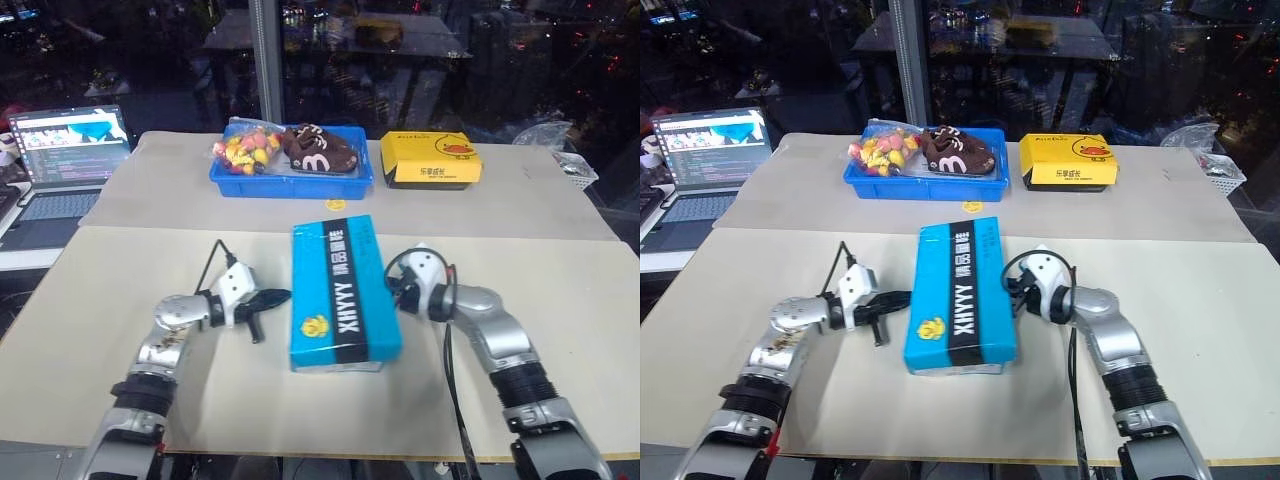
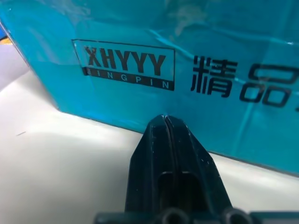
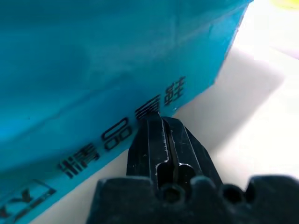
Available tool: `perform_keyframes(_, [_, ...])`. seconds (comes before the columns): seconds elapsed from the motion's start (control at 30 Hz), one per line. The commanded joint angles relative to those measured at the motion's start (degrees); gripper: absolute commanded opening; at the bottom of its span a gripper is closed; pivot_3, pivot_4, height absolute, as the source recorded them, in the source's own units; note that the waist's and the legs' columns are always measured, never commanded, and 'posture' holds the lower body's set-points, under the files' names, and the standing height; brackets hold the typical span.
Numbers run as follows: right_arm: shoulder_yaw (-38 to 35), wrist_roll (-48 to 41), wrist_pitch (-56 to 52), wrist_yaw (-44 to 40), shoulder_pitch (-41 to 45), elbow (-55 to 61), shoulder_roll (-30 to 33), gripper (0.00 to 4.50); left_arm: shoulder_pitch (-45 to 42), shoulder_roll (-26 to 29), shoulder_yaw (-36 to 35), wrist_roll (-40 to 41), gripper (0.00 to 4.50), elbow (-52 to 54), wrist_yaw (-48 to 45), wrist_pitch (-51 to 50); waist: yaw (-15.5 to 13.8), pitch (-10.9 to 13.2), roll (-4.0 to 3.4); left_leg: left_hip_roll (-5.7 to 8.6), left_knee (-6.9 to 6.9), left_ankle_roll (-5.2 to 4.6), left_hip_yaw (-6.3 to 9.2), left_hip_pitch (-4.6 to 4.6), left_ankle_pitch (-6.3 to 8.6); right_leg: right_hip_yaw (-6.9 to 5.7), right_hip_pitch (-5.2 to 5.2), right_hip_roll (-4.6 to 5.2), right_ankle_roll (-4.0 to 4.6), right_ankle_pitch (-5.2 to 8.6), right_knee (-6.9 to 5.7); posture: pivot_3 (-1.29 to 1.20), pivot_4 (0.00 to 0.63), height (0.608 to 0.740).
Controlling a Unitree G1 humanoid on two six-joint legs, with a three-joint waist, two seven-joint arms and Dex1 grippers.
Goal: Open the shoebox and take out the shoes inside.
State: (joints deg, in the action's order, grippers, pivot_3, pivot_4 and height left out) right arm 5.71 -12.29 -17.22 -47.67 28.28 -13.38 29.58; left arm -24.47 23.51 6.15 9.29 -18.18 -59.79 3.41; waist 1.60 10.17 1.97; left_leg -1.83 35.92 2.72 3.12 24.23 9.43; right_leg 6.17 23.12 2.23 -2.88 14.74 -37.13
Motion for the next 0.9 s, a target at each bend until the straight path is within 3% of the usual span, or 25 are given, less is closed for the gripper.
perform_keyframes(0.03, [-3.51,-1.0,1.29,-1.89,-1.05,1.17,2.99,0.0,-0.69,-3.72,2.73,-0.62,0.02,3.28,2.56,0.09,-0.04,0.0,0.0,0.0,0.01,0.0,0.0,0.0,0.0,0.0,0.0,0.0,0.0,0.0,0.0,0.0,0.15,0.74])
perform_keyframes(0.2, [-7.09,-1.7,1.81,-2.21,-4.79,2.39,5.49,0.0,1.33,-6.49,5.46,-1.53,0.02,6.69,4.42,0.06,0.33,0.0,0.0,-0.01,-0.03,-0.05,0.02,-0.03,0.03,0.02,0.02,-0.02,0.0,-0.01,-0.02,0.0,0.15,0.74])
perform_keyframes(0.33, [-9.36,-2.02,1.74,-2.58,-5.85,2.05,6.65,0.0,3.0,-4.62,4.97,-1.66,0.02,8.84,4.91,-0.76,0.97,-0.01,-0.02,0.0,-0.02,-0.05,-0.07,-0.06,0.03,0.15,0.0,-0.01,-0.01,-0.02,-0.03,0.0,0.15,0.74])
perform_keyframes(0.57, [-11.88,-3.17,0.5,-6.24,-6.25,3.44,10.74,0.0,0.5,8.16,-4.15,5.54,0.02,17.23,1.32,-11.46,1.61,-0.01,-0.03,-0.05,-0.03,-0.05,-0.07,-0.13,0.03,0.17,0.01,-0.09,-0.14,0.05,-0.06,0.0,0.15,0.74])
perform_keyframes(0.77, [-11.64,-16.39,-18.56,-14.85,-5.05,19.85,17.06,0.0,-0.16,21.31,-14.51,17.13,0.02,24.32,-3.18,-27.13,2.35,0.07,-0.12,-0.06,-0.04,-0.07,-0.05,-0.06,0.04,0.16,0.05,-0.07,-0.2,0.09,-0.04,0.0,0.15,0.74])
perform_keyframes(0.87, [-10.35,-18.28,-21.92,-15.84,-3.99,21.72,17.94,0.0,-0.17,24.4,-16.37,22.62,0.02,27.45,-4.43,-34.23,2.43,0.07,-0.11,-0.09,-0.03,-0.07,-0.05,-0.11,0.05,0.13,0.01,-0.07,-0.46,0.25,-0.03,0.0,0.15,0.74])
perform_keyframes(0.9, [-10.02,-18.26,-22.39,-15.85,-3.7,21.64,18.0,0.0,-0.14,25.09,-16.65,23.73,0.27,28.25,-4.61,-35.84,2.38,0.07,-0.11,-0.1,-0.02,-0.07,-0.07,-0.12,0.05,0.13,0.0,-0.08,-0.46,0.25,-0.03,0.0,0.15,0.74])
